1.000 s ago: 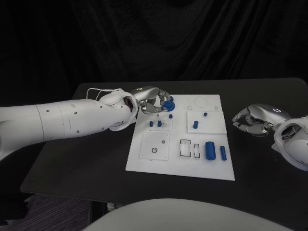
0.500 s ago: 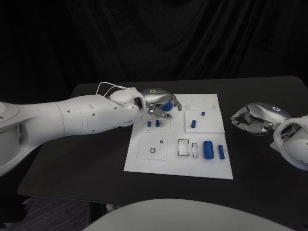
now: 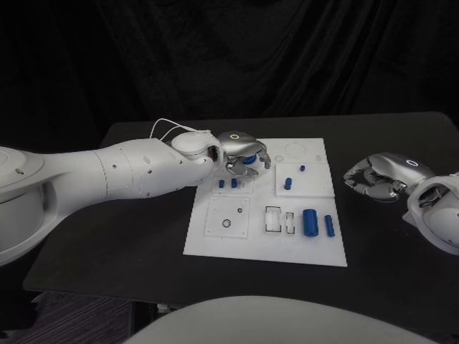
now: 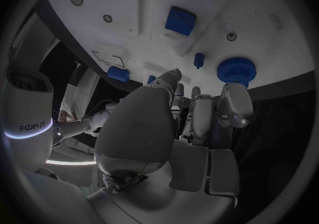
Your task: Assemble the parts on the task board
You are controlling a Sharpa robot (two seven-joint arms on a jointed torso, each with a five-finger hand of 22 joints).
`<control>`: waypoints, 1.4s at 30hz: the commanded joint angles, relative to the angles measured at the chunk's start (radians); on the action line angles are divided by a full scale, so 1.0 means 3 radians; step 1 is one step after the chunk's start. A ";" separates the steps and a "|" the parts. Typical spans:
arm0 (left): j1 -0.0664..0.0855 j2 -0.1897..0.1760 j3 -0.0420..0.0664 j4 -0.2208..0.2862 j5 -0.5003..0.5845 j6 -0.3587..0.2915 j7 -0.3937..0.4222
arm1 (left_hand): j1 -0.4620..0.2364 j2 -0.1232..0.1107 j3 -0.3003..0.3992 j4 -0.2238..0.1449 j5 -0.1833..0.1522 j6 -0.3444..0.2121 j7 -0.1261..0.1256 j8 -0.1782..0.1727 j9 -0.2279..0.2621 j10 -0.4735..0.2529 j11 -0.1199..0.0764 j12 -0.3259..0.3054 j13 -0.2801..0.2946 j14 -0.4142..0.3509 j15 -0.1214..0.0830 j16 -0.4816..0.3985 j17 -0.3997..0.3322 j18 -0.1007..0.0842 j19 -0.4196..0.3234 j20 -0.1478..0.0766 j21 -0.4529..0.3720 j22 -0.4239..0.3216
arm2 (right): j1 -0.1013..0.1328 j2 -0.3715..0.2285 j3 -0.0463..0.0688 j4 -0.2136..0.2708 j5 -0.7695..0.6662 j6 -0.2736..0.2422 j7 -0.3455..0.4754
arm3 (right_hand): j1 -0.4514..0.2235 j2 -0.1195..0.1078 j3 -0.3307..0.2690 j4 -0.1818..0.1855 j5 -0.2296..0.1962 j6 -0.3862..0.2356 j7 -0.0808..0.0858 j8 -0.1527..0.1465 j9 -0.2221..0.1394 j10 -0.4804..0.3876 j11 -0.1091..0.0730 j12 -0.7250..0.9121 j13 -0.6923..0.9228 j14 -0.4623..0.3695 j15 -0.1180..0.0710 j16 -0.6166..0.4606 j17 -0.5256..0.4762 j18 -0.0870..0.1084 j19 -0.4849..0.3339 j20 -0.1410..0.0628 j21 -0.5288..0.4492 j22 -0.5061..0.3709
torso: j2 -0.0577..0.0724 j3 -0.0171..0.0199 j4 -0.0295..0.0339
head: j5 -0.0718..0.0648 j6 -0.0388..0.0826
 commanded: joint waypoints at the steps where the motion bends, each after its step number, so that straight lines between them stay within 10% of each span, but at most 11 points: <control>1: -0.0013 0.0012 0.0004 -0.0015 -0.0056 0.0146 -0.0106 | -0.0025 -0.0028 0.0019 0.0005 -0.0006 0.0036 0.0014 0.0010 -0.0008 0.0037 0.0008 0.0024 -0.0008 0.0037 0.0016 0.0027 0.0025 -0.0032 0.0050 0.0006 0.0053 0.0520 | -0.0005 0.0003 0.0002 0.0011 -0.0007 0.0024 -0.0017 | -0.0008 -0.0023 -0.0015 0.0012 0.0010 -0.0009 0.0002 -0.0005 -0.0002 -0.0006 -0.0002 -0.0021 0.0153 0.0166 0.0011 -0.0022 -0.0008 -0.0056 0.0056 0.0002 -0.0024 0.0471 | 0.0015 -0.0005 -0.0009 | 0.0000 -0.0001; 42: -0.0094 0.0032 0.0004 -0.0203 -0.0058 0.0112 -0.0058 | -0.0078 -0.0010 0.0192 -0.0057 -0.0006 0.0250 0.0118 0.0054 -0.0032 0.0417 -0.0046 0.0394 0.0176 0.0189 -0.0054 0.0137 0.0108 -0.0068 0.0197 -0.0026 0.0264 0.0572 | -0.0006 0.0038 0.0002 -0.0021 0.0053 0.0225 -0.0047 | -0.0018 -0.0022 -0.0014 0.0022 0.0020 -0.0025 0.0002 -0.0017 -0.0006 -0.0042 -0.0007 -0.0065 0.0100 0.0147 0.0009 -0.0097 -0.0063 -0.0042 0.0039 0.0000 -0.0111 0.0452 | 0.0012 -0.0010 0.0001 | 0.0001 -0.0001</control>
